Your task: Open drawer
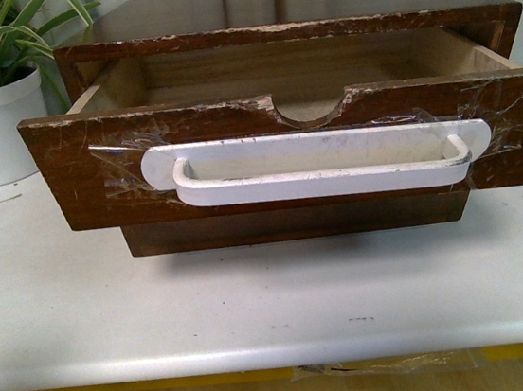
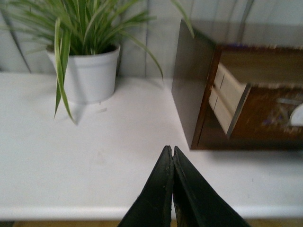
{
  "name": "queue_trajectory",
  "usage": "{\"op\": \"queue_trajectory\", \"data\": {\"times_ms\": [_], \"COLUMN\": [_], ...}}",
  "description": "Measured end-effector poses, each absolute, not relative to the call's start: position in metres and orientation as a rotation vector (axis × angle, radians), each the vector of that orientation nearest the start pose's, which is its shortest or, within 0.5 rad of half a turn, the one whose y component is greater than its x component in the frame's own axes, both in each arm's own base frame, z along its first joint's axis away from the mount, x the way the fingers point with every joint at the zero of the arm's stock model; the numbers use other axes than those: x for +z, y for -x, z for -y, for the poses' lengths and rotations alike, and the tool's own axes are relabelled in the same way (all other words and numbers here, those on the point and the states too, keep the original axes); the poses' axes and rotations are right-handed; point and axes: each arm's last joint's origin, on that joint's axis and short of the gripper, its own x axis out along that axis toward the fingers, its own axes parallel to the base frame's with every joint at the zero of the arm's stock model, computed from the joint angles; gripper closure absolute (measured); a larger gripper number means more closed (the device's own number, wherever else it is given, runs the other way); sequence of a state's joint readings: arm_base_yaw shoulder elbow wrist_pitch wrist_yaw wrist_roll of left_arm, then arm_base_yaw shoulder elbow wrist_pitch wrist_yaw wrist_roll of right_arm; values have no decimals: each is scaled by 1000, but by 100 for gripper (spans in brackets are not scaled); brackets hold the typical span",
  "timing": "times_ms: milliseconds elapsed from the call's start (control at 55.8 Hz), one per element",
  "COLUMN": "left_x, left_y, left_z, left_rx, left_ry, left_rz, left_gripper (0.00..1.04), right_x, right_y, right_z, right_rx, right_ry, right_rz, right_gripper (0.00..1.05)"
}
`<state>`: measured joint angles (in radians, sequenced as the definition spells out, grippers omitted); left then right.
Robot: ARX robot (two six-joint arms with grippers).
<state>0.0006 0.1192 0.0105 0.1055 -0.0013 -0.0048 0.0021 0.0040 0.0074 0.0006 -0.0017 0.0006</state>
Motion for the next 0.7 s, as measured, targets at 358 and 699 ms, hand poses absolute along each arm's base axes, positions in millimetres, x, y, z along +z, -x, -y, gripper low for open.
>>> {"op": "queue_trajectory", "data": {"times_ms": [358,699], "left_x": [167,167], "left_y": [-97,-97], "left_z": [0,0], "left_rx": [1,1], "left_ry": [5,5], "left_rz": [7,8], "left_gripper": [101,52], "right_x": [166,166], "right_y": [-97,-97], "right_z": [0,0], "right_rx": [3,3], "right_ry": [-1,0], "right_rz": [4,4], "right_gripper": [103,55]}}
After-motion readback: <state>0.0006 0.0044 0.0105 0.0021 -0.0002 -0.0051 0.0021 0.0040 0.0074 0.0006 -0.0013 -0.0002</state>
